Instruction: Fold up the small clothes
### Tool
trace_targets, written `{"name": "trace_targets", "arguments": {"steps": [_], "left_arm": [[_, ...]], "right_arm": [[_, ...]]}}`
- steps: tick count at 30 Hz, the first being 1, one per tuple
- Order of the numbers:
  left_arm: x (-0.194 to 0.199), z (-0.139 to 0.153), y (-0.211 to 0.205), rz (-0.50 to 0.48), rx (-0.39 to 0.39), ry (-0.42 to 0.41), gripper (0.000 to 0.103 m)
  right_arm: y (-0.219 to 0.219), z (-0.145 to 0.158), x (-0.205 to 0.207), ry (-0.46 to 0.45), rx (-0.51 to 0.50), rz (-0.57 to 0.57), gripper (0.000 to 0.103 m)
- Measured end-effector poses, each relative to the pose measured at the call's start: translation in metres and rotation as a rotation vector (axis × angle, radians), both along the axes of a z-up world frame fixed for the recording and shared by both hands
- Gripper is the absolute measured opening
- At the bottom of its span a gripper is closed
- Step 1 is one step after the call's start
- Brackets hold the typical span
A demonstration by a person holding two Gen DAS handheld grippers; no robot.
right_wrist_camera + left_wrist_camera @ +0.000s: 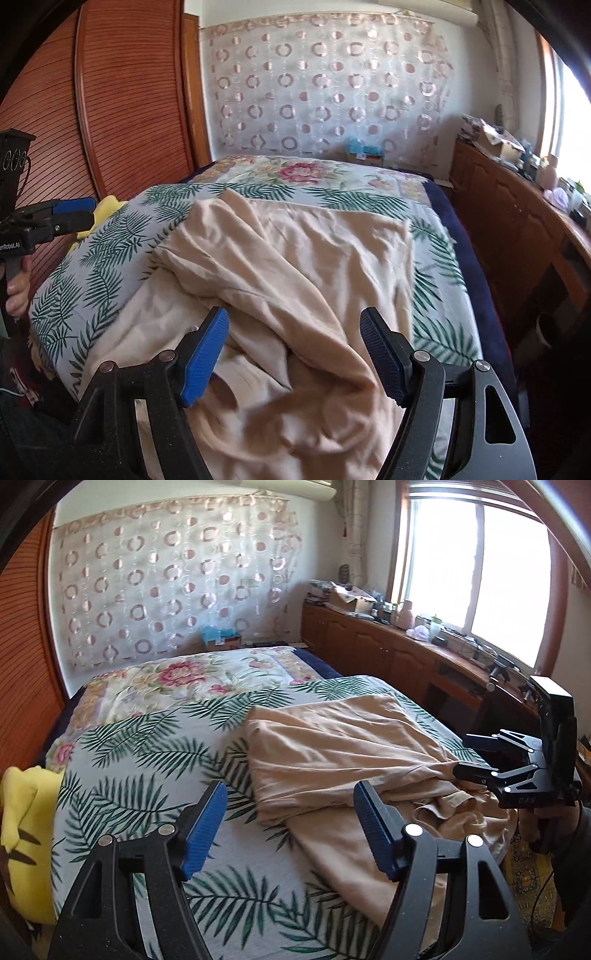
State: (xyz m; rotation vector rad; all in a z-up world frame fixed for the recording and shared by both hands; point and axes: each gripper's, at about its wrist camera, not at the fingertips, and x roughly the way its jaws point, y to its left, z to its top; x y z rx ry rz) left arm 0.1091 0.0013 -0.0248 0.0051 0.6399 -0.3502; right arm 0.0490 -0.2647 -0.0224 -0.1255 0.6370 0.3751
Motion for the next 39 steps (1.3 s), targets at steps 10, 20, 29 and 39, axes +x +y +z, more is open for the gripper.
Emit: {"name": "trace_targets", "arguments": {"steps": [10, 20, 29, 39], "left_arm": [[0.001, -0.008, 0.036, 0.086, -0.008, -0.003, 0.072], [-0.001, -0.013, 0.056, 0.126, -0.005, -0.003, 0.072], [-0.002, -0.018, 0.069, 0.146, -0.017, 0.004, 0.072], [-0.002, -0.025, 0.067, 0.139, -0.020, 0.018, 0.072]], "right_arm": [[0.060, 0.005, 0.046, 0.011, -0.056, 0.128, 0.076], [0.114, -0.001, 0.081, 0.042, -0.104, 0.235, 0.076], [0.165, -0.028, 0.112, 0.145, -0.145, 0.358, 0.076], [0.192, -0.054, 0.132, 0.176, -0.238, 0.386, 0.019]]}}
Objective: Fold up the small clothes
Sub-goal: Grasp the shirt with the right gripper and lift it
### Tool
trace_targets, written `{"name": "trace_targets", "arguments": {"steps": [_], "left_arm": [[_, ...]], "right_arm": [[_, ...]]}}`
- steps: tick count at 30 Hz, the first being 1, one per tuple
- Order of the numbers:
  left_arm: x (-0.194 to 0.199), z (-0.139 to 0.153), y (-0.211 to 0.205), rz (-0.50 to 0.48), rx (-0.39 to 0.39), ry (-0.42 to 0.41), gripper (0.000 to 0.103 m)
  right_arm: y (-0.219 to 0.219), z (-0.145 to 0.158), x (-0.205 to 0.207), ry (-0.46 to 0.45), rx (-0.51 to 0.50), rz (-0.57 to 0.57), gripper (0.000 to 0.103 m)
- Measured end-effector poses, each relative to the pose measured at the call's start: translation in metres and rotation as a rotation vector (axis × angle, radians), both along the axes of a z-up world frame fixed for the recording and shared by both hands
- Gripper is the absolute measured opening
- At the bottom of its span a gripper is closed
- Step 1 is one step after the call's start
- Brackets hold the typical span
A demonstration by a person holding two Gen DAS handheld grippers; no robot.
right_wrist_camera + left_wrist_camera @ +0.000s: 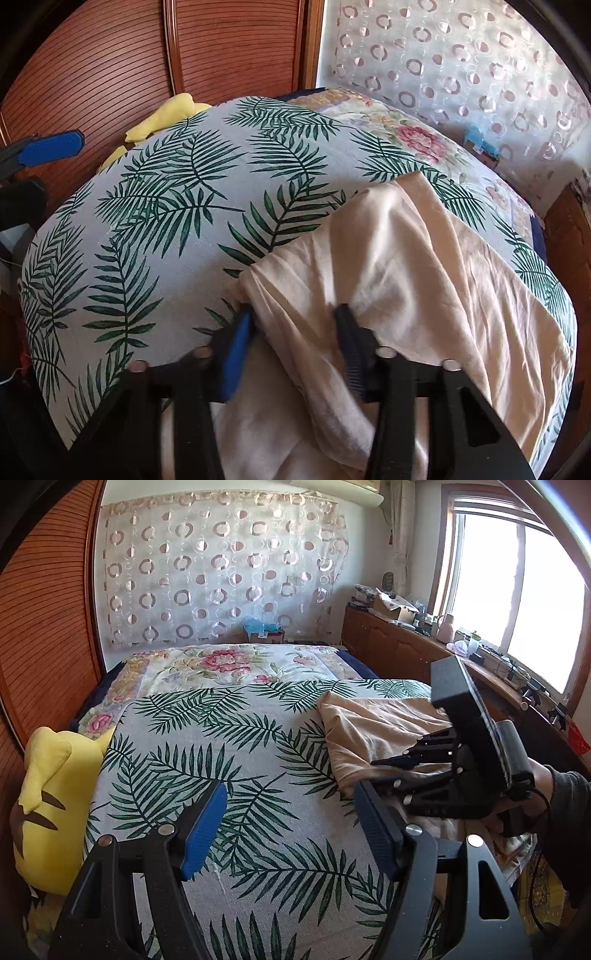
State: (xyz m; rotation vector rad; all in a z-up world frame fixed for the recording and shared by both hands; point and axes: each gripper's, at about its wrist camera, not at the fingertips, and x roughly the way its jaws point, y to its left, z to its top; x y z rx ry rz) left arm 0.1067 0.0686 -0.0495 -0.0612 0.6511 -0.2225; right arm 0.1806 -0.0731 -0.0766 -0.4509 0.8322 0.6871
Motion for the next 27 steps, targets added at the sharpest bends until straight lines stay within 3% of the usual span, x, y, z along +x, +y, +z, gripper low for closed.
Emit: {"name": "trace_targets", "arguments": {"steps": [3, 9, 14, 19, 25, 27], "left_arm": [[-0.001, -0.001, 0.000, -0.003, -0.004, 0.002, 0.072], [0.000, -0.004, -0.007, -0.022, 0.002, 0.009, 0.072], [-0.001, -0.004, -0.014, -0.037, 0.001, 0.010, 0.072], [-0.003, -0.003, -0.021, -0.052, 0.000, 0.010, 0.072], [-0.003, -0.006, -0.028, -0.071, 0.004, 0.022, 0.072], [-0.004, -0.006, -0.032, -0.079, 0.005, 0.023, 0.072]], "right_arm": [[-0.012, 0.008, 0.000, 0.001, 0.059, -0.013, 0.009], [-0.053, 0.040, 0.001, -0.042, 0.211, -0.075, 0.008], [-0.105, 0.071, 0.015, -0.106, 0.267, -0.174, 0.007], [-0.160, 0.086, 0.040, -0.153, 0.242, -0.335, 0.007], [-0.208, 0.069, 0.073, -0.170, 0.138, -0.585, 0.007], [-0.212, 0.060, 0.074, -0.167, 0.101, -0.633, 0.027]]}}
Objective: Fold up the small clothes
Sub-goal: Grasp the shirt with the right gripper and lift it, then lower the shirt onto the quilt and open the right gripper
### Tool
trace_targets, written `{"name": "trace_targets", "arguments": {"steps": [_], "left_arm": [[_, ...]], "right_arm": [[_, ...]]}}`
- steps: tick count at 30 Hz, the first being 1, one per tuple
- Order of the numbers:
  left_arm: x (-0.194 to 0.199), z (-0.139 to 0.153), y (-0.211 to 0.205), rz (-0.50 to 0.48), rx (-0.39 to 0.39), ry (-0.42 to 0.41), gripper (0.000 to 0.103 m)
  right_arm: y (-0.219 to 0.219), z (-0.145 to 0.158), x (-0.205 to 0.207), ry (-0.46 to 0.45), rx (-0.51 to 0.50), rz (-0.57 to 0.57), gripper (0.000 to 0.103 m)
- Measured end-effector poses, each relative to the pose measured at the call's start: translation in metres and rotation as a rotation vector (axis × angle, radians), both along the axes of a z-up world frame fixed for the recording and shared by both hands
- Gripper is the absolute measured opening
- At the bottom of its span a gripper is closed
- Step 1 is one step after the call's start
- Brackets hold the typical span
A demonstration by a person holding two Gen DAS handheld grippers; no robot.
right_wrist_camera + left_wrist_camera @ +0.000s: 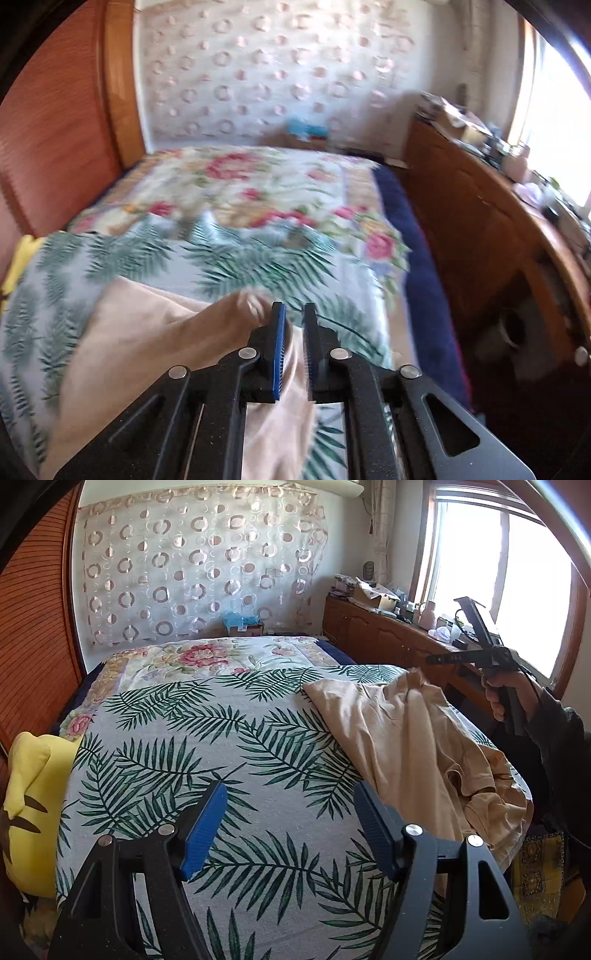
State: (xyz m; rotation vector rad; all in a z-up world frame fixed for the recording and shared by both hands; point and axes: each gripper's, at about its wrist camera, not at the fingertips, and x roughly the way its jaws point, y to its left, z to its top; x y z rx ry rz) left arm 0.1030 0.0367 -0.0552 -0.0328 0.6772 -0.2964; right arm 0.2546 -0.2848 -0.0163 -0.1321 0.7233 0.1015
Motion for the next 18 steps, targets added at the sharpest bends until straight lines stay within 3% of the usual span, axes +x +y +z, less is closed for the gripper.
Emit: {"name": "trace_targets", "arguments": {"steps": [5, 11, 14, 18], "left_arm": [[-0.002, -0.001, -0.010, -0.020, 0.002, 0.003, 0.072], [-0.004, -0.004, -0.025, -0.057, -0.005, 0.009, 0.072], [-0.005, -0.004, -0.032, -0.070, -0.003, 0.014, 0.072], [-0.007, -0.004, -0.037, -0.082, -0.003, 0.014, 0.072]], "right_arm": [[0.008, -0.003, -0.031, -0.013, 0.003, 0.033, 0.029], [0.021, -0.015, -0.115, -0.027, 0.041, 0.157, 0.030], [0.022, -0.024, -0.155, -0.007, 0.070, 0.215, 0.038], [0.032, -0.039, -0.188, 0.021, 0.063, 0.274, 0.040]]}}
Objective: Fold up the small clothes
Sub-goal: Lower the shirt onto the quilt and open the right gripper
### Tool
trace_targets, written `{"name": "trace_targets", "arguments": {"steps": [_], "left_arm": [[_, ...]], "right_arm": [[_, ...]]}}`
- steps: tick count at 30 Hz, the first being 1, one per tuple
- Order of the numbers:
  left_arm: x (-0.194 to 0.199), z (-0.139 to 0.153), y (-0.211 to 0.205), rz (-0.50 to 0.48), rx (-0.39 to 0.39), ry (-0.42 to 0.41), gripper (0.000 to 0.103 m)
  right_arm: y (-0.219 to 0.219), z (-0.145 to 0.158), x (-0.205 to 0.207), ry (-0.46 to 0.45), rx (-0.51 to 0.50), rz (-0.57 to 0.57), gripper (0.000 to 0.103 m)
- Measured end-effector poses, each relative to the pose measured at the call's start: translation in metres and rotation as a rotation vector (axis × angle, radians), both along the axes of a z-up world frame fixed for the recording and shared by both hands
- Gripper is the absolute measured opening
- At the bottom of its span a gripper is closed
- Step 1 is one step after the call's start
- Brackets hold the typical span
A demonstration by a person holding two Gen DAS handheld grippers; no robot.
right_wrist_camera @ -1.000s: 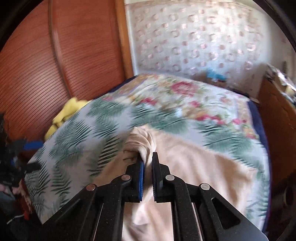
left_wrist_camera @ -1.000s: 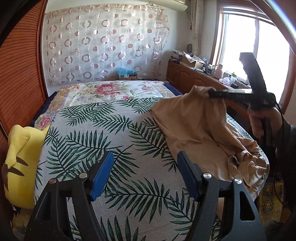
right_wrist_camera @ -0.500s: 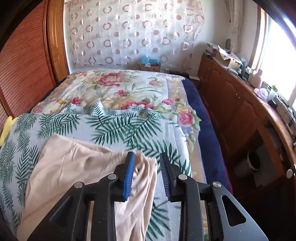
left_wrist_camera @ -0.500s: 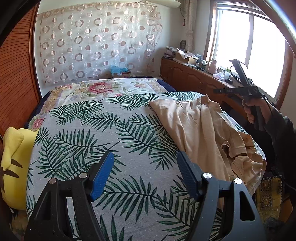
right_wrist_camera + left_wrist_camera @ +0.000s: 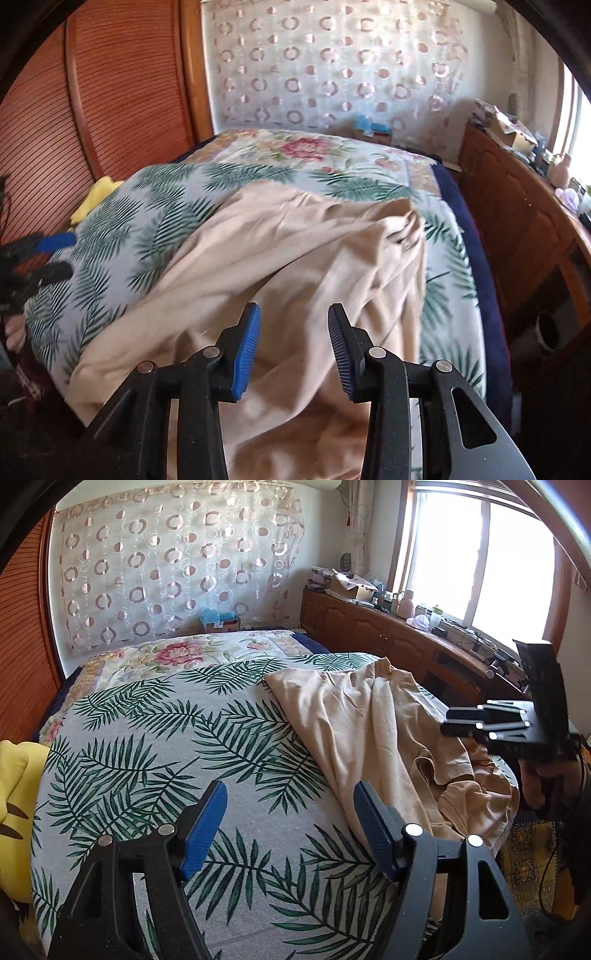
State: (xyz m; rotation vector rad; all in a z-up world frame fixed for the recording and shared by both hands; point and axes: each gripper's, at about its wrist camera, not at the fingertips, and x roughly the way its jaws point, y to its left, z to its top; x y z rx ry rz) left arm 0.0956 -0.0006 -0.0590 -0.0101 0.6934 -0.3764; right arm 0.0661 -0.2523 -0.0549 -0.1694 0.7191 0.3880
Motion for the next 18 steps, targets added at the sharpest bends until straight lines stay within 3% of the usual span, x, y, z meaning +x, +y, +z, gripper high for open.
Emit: {"name": "trace_targets", "arguments": {"steps": [6, 11, 17, 18], "left_arm": [[-0.004, 0.000, -0.006, -0.016, -0.001, 0.000, 0.072], [-0.005, -0.002, -0.010, -0.030, -0.004, 0.008, 0.072], [-0.005, -0.003, -0.013, -0.037, -0.005, 0.015, 0.072], [-0.005, -0.003, -0.014, -0.039, -0.003, 0.015, 0.072]], "right_arm": [[0.005, -0.012, -0.026, 0.035, -0.017, 0.044, 0.040], [0.002, -0.020, -0.024, 0.080, -0.090, 0.001, 0.043], [-0.008, -0.022, -0.024, 0.097, -0.052, -0.008, 0.044], [-0.010, -0.021, -0.027, 0.095, -0.047, -0.009, 0.032]]}}
